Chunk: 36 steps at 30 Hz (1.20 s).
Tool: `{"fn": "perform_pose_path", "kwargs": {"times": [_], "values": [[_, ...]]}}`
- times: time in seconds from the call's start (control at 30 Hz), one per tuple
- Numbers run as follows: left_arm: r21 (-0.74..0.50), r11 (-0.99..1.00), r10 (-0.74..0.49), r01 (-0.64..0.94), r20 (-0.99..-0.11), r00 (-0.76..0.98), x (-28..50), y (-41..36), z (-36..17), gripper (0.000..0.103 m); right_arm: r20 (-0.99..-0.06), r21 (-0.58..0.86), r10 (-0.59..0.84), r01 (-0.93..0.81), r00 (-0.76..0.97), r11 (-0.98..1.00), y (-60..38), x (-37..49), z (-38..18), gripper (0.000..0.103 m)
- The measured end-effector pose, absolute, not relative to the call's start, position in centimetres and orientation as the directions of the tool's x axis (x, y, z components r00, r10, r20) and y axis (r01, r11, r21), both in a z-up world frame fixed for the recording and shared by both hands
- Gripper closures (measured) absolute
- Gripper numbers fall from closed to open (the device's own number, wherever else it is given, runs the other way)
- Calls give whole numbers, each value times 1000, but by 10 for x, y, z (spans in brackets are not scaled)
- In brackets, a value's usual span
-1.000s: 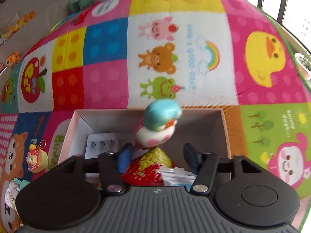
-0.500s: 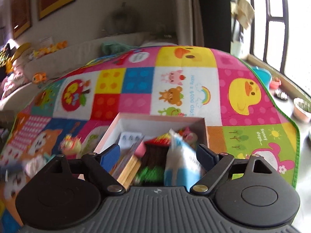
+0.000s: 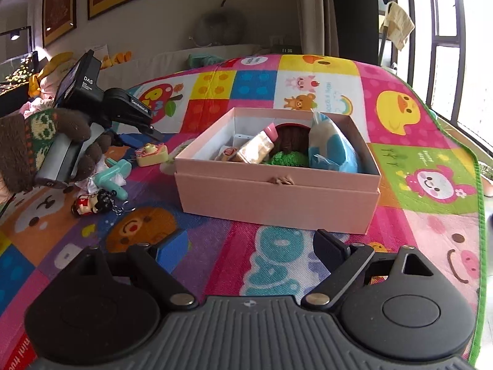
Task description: Organize objects
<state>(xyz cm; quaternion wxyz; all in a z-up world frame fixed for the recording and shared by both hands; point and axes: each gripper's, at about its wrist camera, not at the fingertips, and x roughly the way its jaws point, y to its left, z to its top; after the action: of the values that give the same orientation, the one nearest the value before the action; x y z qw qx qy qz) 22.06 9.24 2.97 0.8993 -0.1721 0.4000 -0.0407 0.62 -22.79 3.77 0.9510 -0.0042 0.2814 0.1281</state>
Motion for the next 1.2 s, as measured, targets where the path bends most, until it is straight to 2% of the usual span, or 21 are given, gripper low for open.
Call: {"fn": "perform_pose_path", "kwargs": {"times": [0.1,0.23,0.33,0.47,0.6,0.7,0.8,0.87,0.93,1.07,1.2], "values": [[-381,924,-315,27,-721,617,200,77,28,62,-536,86,228,-216,813,973,-234,10,36,14],[-446,887,-436,117,-730,526,158,62,28,71,-570,90,226,-214,790,973,-238,15,29,14],[-476,858,-506,194,-720,475,122,50,23,71,-586,73,228,-230,777,970,-235,15,26,14],[-444,842,-539,306,-701,467,77,40,32,75,-592,34,254,-291,765,956,-228,10,29,14],[-356,833,-546,423,-647,531,39,33,48,74,-579,-5,259,-321,773,947,-221,5,31,1],[-296,894,-449,338,-593,669,32,51,67,72,-587,-6,247,-309,771,951,-220,7,29,1],[-341,933,-289,113,-529,798,49,92,74,72,-593,1,236,-292,770,956,-220,8,25,1],[-363,930,-164,-53,-542,824,67,119,69,73,-593,-5,225,-282,773,959,-219,7,24,1],[-385,908,-100,-164,-580,809,85,136,56,73,-588,-6,221,-277,778,961,-219,5,24,1],[-480,859,-192,-179,-625,757,104,137,33,73,-590,-13,211,-271,779,962,-219,5,23,0],[-485,874,-333,-12,-619,712,101,104,29,73,-597,-12,216,-278,773,961,-218,6,23,0]]}}
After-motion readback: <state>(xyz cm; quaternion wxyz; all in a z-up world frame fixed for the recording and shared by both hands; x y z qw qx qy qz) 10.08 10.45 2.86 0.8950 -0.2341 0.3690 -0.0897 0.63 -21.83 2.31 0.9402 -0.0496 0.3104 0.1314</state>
